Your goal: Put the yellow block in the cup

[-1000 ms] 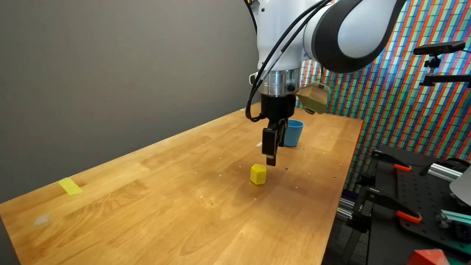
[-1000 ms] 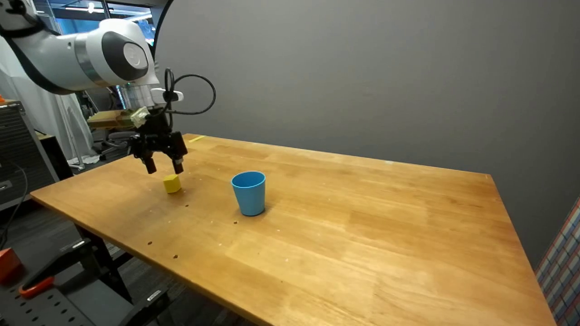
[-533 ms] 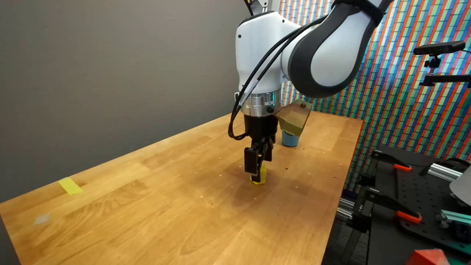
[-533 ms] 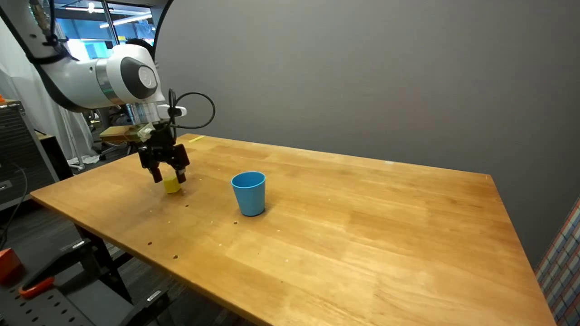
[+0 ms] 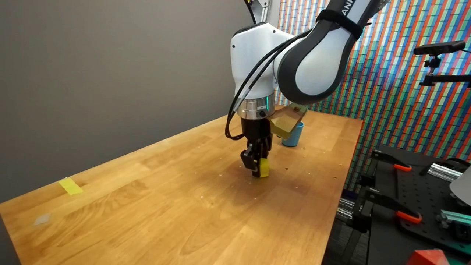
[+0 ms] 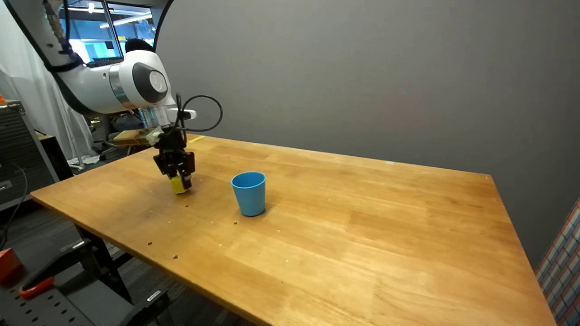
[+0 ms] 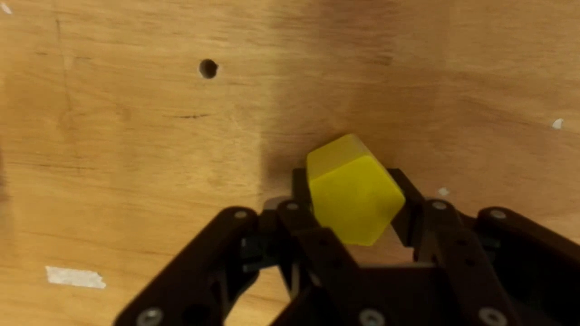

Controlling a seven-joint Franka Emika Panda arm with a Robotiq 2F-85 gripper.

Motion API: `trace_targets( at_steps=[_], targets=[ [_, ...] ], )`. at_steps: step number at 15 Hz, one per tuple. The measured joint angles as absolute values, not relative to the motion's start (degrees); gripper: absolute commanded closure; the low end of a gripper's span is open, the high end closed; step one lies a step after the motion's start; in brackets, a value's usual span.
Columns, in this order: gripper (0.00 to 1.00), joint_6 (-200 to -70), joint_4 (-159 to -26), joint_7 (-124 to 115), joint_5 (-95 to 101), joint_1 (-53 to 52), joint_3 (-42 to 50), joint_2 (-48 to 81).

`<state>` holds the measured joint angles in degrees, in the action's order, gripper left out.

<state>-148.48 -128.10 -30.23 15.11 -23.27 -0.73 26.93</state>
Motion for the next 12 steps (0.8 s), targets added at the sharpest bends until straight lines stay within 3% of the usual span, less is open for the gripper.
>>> trace_targets(
  at_steps=[7, 12],
  targets=[
    [0.78, -142.4, -134.9, -41.2, 22.4, -20.4, 11.3, 14.7],
    [0.78, -135.3, -137.3, -43.8, 24.1, -12.4, 10.5, 4.6]
  ],
)
